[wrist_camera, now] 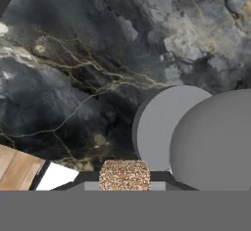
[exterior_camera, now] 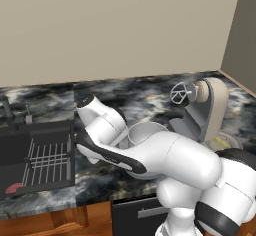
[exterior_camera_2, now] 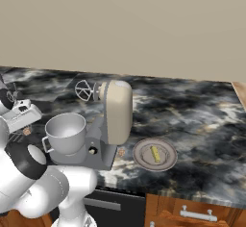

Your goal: Add butter and sugar cubes to the stand mixer bowl and then turn on the stand mixer to begin making frosting.

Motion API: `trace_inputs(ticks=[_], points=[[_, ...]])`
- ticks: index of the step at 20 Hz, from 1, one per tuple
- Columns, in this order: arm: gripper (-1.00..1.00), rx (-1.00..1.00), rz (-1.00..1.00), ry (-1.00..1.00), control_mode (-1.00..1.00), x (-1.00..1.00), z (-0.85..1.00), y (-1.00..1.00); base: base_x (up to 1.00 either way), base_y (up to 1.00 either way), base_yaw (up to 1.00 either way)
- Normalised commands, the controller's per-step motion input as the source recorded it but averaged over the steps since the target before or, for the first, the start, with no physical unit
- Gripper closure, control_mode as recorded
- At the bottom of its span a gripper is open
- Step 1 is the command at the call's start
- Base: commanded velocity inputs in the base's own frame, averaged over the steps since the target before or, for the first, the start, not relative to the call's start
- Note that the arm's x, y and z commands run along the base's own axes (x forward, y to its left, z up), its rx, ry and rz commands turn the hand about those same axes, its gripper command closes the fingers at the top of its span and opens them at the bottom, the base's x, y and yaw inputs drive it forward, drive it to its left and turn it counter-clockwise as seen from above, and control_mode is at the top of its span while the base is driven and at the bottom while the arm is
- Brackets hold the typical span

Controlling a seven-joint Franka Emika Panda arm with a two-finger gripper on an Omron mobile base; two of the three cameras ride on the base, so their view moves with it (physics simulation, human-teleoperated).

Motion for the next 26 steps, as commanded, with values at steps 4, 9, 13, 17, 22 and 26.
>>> trace_inputs(ticks=[4,9,13,17,22,26], points=[[1.00,0.02,-0.04,-0.07,-1.00,0.16,0.71,-0.49,0.00,0.00,0.00],[1.00,0.07,-0.03,0.00,-1.00,0.35,0.46,-0.65,0.00,0.00,0.00],[1.00,0.09,0.00,0.00,-1.00,0.39,0.20,-0.64,0.00,0.00,0.00],[1.00,0.01,-0.02,0.00,-1.00,0.48,-0.14,-0.28,0.00,0.00,0.00],[1.00,-0.01,-0.01,0.04,-1.00,0.40,-0.36,-0.03,0.00,0.00,0.00],[1.00,0.00,0.00,0.04,-1.00,0.27,-0.38,-0.05,0.00,0.00,0.00]])
